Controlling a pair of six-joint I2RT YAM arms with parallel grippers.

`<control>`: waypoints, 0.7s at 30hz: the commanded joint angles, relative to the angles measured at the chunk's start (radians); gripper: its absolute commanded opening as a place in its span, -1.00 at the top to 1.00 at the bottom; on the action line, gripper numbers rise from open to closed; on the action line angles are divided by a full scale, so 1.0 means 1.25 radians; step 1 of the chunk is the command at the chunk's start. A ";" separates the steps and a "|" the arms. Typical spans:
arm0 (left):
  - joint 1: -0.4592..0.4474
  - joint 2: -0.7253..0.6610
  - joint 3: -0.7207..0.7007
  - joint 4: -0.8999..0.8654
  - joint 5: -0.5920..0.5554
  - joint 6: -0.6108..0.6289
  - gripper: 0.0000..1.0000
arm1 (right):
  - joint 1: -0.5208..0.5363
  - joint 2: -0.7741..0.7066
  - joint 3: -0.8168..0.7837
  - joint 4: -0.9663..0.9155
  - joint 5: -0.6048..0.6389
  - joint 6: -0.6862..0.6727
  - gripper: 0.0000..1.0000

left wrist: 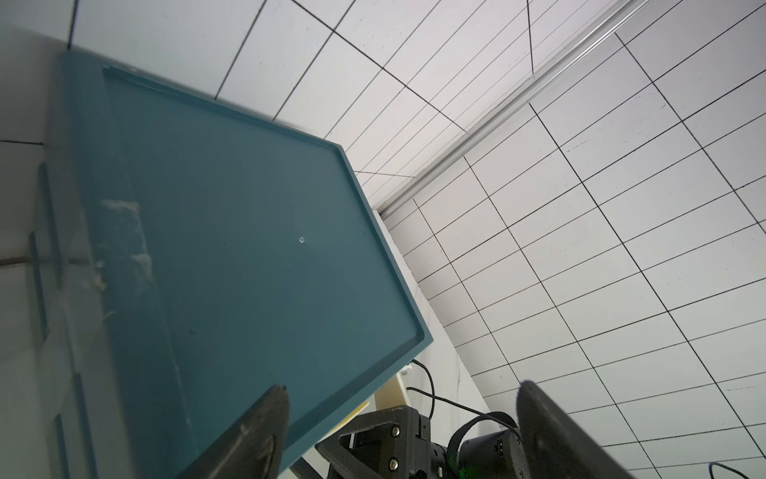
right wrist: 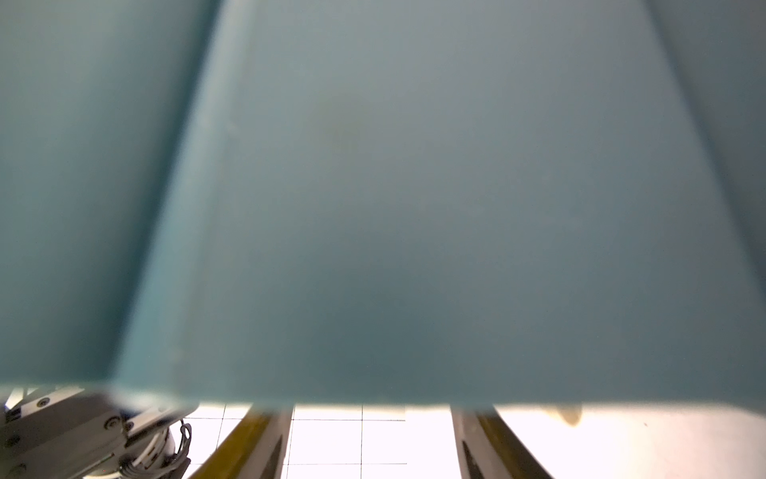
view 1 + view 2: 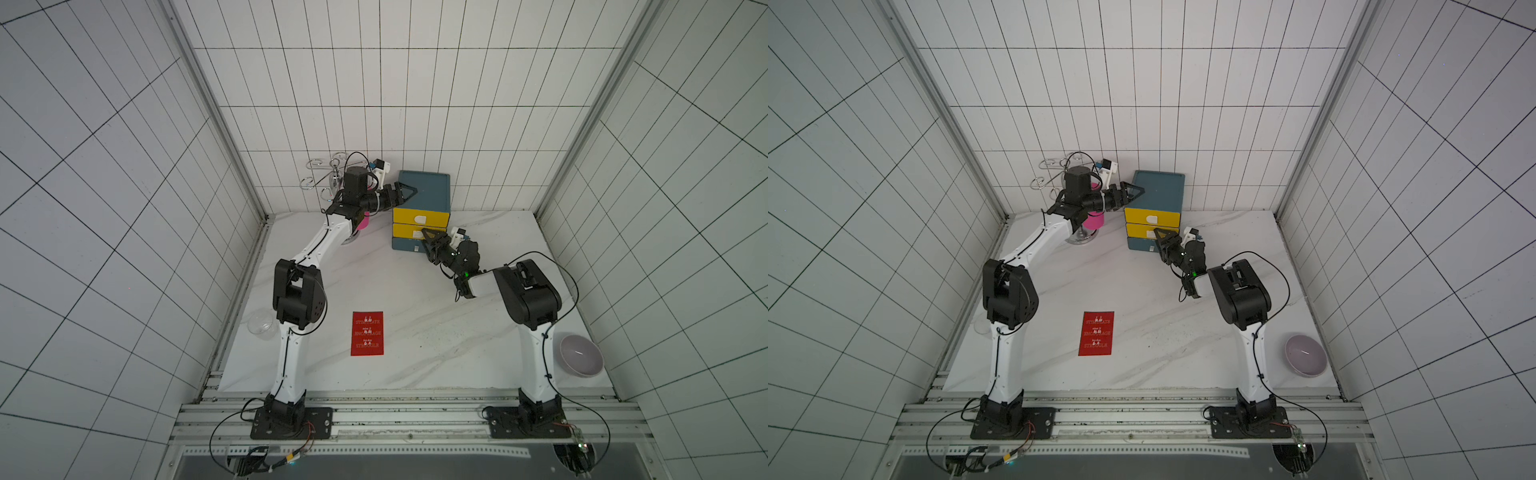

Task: Take the postcards out of the drawer
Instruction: Adjust the storage box at the center of the board, then open the drawer in the storage box.

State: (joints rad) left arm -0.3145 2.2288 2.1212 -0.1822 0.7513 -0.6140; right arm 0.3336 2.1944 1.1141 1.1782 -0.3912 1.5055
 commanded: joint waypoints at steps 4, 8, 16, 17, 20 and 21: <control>0.014 0.045 0.065 -0.059 -0.023 0.043 -0.71 | 0.014 -0.008 0.027 -0.011 -0.018 0.053 -0.28; 0.014 0.078 0.074 -0.074 -0.030 0.047 -0.71 | 0.015 -0.007 0.032 -0.012 -0.015 0.054 -0.28; 0.004 0.103 0.074 -0.156 -0.094 0.118 -0.70 | 0.015 0.001 0.052 -0.026 -0.020 0.056 -0.28; 0.003 0.105 0.074 -0.160 -0.094 0.122 -0.70 | 0.015 0.002 0.053 -0.029 -0.019 0.055 -0.28; -0.007 0.113 0.075 -0.174 -0.098 0.132 -0.71 | 0.017 0.008 0.058 -0.031 -0.018 0.059 -0.27; -0.011 0.115 0.074 -0.178 -0.099 0.138 -0.70 | 0.016 0.009 0.061 -0.031 -0.017 0.062 -0.27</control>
State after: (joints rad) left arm -0.3145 2.3058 2.2192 -0.2890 0.6682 -0.4770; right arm 0.3431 2.1944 1.1553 1.1404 -0.4000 1.5085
